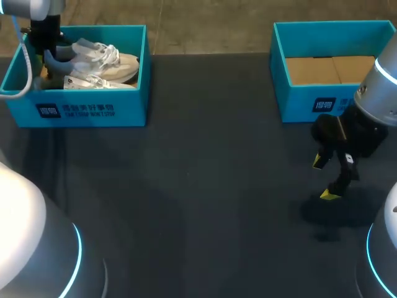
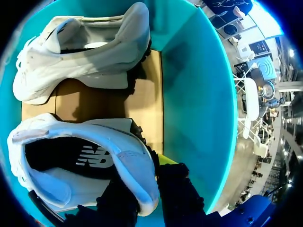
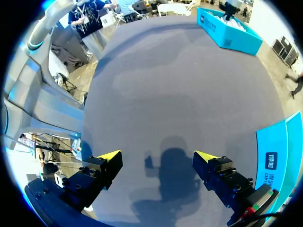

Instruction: Take the shoe out of the shoebox, open the shoe tongue, remove and reinsert the insole, then place the shoe into the shoebox

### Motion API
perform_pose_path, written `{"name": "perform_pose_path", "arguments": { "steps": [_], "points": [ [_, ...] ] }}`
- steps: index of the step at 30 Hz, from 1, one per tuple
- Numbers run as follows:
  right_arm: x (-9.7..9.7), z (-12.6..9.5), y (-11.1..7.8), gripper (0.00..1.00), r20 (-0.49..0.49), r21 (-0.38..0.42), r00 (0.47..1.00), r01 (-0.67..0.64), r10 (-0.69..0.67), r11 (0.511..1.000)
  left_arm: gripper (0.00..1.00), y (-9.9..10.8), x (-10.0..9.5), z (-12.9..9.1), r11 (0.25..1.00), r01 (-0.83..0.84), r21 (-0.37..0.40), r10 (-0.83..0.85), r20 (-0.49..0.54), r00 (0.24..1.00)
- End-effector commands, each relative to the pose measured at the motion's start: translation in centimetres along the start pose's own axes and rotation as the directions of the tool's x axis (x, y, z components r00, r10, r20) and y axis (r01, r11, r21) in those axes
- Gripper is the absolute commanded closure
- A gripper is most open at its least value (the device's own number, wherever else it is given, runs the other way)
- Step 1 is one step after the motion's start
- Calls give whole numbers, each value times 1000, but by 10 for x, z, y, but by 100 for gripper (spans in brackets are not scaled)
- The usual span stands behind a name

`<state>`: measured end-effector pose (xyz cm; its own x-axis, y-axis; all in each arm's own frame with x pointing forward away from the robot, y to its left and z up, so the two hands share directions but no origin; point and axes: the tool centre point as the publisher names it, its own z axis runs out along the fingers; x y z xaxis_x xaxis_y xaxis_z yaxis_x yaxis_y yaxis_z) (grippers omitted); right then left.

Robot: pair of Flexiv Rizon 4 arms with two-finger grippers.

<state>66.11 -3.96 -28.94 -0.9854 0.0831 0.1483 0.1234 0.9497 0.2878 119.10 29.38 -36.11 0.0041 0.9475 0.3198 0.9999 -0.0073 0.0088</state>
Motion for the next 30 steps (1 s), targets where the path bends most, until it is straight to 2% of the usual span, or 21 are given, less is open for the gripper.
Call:
{"name": "perform_pose_path", "arguments": {
  "steps": [1, 7, 13, 27, 28, 29, 30],
  "points": [
    [0, 1, 0, 0, 0, 2, 1000, -1, 1, 1000, 100, -5, -3, 3, 1000, -1, -5, 1, -6, 1000],
    [0, 1, 0, 0, 0, 2, 1000, -1, 1, 1000, 100, -6, -4, 7, 1000, -4, 5, 4, -12, 1000],
    [0, 1, 0, 0, 0, 2, 1000, -1, 1, 1000, 100, -4, -3, 9, 1000, -5, 15, 5, 48, 999],
    [0, 1, 0, 0, 0, 2, 1000, -1, 1, 1000, 100, -1, -2, 8, 1000, -2, 15, 1, 48, 999],
    [0, 1, 0, 0, 0, 2, 1000, -1, 1, 1000, 99, -1, -3, 8, 1000, 2, 16, -2, 47, 999],
    [0, 1, 0, 0, 0, 2, 1000, -1, 1, 1000, 84, 0, -3, 9, 1000, 5, 17, -5, 46, 999],
    [0, 1, 0, 0, 0, 2, 1000, -1, 1, 1000, 73, 0, -3, 9, 1000, 7, 19, -8, 47, 999]
  ]
}}
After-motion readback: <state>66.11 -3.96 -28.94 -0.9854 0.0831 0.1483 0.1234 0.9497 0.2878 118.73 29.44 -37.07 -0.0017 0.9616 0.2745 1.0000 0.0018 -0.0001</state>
